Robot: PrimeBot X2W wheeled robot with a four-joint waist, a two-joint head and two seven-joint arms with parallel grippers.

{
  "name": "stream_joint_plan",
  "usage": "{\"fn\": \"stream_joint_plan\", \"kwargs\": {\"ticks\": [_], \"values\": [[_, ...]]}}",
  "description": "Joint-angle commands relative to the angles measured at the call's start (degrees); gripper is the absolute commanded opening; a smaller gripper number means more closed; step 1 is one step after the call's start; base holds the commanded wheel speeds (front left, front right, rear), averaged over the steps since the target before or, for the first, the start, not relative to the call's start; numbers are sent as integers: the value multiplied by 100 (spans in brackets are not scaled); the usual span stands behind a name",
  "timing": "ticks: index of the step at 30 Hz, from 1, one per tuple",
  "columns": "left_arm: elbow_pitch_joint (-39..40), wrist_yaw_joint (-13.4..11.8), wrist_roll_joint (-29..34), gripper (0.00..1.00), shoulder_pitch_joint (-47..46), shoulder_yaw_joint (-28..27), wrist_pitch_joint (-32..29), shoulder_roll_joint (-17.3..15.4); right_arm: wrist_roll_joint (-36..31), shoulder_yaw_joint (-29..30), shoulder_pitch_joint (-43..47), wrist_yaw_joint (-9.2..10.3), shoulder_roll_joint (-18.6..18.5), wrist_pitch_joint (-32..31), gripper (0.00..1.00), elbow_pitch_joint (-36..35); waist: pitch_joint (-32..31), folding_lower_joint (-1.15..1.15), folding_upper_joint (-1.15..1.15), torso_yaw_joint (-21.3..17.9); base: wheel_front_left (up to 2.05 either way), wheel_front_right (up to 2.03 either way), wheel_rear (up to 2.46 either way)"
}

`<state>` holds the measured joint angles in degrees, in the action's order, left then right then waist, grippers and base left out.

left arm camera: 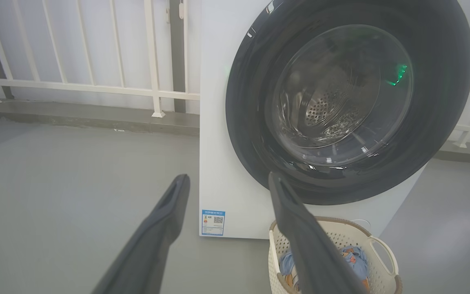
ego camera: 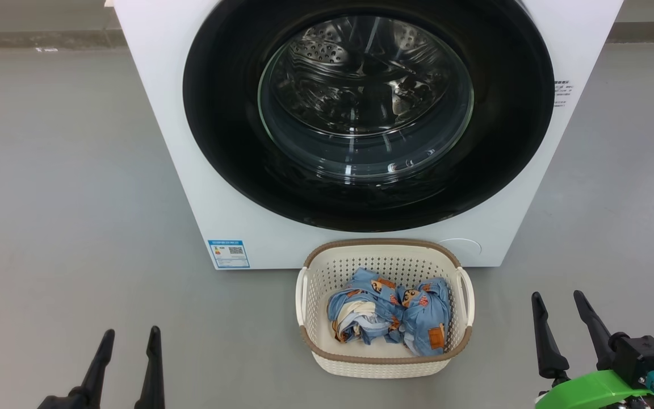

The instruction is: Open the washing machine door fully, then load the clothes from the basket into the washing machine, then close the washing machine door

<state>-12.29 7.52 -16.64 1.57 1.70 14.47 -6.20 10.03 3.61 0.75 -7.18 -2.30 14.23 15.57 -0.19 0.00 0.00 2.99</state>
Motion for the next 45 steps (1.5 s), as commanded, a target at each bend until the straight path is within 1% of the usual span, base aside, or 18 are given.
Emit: {"fn": "stream_joint_plan", "kwargs": {"ticks": [1, 6, 12, 35, 37, 45], "values": [[86, -3, 103, 100, -63, -199, 52, -71, -15, -150, -13, -31, -58, 77, 100, -152, -3, 0, 0, -6, 0, 5, -6], [61, -3, 142, 100, -74, -199, 52, -59, -11, -143, 1, -31, -58, 77, 100, -164, -3, 0, 0, -17, 25, 28, -53], [58, -3, 182, 100, -73, -179, 52, -41, -15, -140, 22, -31, -58, 77, 100, -188, -3, 0, 0, -24, 70, 70, -140], [137, -3, 146, 100, -110, -157, 52, -19, 1, -150, -38, -31, -58, 77, 100, -216, 97, 0, 0, -63, 120, 120, -240], [190, -3, 36, 100, -125, -132, 52, -6, -3, -139, -48, -31, -58, 77, 100, -220, 110, 0, 0, -62, 100, 100, -199], [166, -3, -16, 100, -133, -89, 52, -13, 0, -154, -102, -31, -58, 77, 100, -194, 116, 0, 0, -48, 60, 60, -121]]}}
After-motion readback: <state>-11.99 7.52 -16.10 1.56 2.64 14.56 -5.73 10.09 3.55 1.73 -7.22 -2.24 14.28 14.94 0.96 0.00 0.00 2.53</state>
